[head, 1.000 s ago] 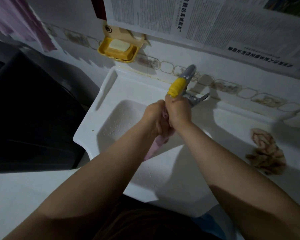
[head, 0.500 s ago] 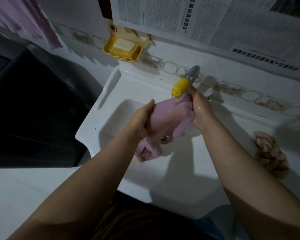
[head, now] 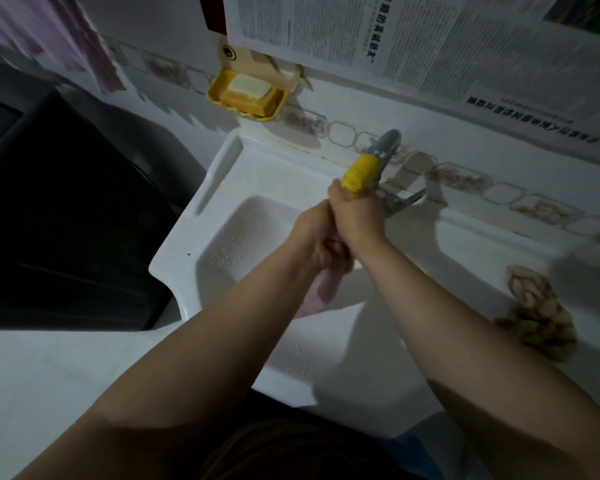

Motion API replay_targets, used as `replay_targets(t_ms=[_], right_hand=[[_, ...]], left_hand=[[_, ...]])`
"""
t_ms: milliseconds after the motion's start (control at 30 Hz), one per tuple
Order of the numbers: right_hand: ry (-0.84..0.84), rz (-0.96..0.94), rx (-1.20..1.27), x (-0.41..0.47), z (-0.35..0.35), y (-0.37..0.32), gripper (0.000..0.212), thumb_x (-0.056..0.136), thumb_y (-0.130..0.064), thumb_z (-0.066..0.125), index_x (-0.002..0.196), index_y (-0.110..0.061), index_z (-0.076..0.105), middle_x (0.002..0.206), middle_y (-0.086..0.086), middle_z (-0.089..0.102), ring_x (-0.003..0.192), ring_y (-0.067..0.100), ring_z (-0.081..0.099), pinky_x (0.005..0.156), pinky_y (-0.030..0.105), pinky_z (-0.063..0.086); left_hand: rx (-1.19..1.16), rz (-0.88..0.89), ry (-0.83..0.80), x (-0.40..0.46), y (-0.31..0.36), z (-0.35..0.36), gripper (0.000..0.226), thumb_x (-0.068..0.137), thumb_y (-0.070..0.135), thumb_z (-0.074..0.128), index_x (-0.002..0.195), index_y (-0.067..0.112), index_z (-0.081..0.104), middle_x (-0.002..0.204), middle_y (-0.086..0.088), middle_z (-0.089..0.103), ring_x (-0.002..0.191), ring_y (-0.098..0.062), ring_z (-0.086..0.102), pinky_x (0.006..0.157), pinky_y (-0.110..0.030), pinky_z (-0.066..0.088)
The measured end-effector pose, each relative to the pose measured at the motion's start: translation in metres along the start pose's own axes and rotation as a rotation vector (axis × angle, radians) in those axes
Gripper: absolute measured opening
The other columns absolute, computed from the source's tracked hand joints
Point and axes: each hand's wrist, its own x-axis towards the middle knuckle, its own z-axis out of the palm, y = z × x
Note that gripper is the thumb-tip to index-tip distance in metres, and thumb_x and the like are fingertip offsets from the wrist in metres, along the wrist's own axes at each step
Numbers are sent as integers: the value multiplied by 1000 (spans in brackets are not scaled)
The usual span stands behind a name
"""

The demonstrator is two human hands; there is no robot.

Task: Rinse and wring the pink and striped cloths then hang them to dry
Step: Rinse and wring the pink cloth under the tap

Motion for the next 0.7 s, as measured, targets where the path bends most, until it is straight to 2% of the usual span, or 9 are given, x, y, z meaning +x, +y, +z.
replay_targets(t_ms=[100,233,333,400,433,500,567,633,700], right_hand=[[-60,-183,-80,-26,11,0,36,97,-36,42,75,-14,61,85,20,66,82,36,60,67,36,43],[-68,29,-91,14,-7,20,24,96,-29,46,92,-10,61,94,18,63,94,32,60,68,29,35],[-185,45,73,28,-23,33,12,93,-27,55,97,-21,46,98,4,53,90,21,55,64,19,35],[-278,-82,51,23,-33,36,11,93,-23,56,103,-20,52,103,2,52,90,15,52,62,11,39],[-361,-143,26,22,-38,38,13,93,-19,57,106,-16,58,102,1,54,90,12,52,70,8,43],[-555,-181,-57,21,-46,40,16,88,-15,65,104,-11,64,96,-1,59,90,10,55,88,21,47],[-671,-155,-229,20,-51,40,21,84,-27,70,98,-12,64,87,-4,60,84,10,56,73,25,45],[-636,-128,-300,25,-55,42,29,86,-37,65,89,-9,64,78,1,60,78,15,55,63,26,41],[-592,-78,-170,30,-58,43,30,89,-42,59,84,-14,68,82,4,66,82,18,60,74,31,46]], left_hand=[[-91,-22,-50,2,4,-15,38,104,25,30,70,13,42,66,-6,42,58,-13,44,54,-23,40],[110,-180,-246,-5,3,-17,40,100,34,39,68,12,50,53,-5,50,44,-14,48,45,-20,36],[187,-104,-156,1,23,-27,36,98,36,48,71,13,56,58,-4,59,49,-14,56,51,-24,44],[318,-9,-90,13,35,-42,34,95,38,56,85,6,63,75,-10,66,64,-19,63,65,-29,53],[400,31,-83,18,40,-48,39,93,39,58,95,1,65,87,-14,68,75,-23,66,74,-33,55],[536,81,-111,24,46,-55,50,91,43,60,107,-4,64,103,-20,69,92,-30,67,87,-40,54],[637,78,-221,22,55,-59,49,89,47,60,102,0,63,102,-19,69,92,-30,67,86,-39,55],[794,48,-350,21,63,-62,42,88,48,60,104,9,61,102,-14,69,90,-26,67,82,-37,56],[1028,34,-419,22,67,-68,37,85,44,65,107,15,61,103,-12,69,90,-25,68,81,-40,57]])
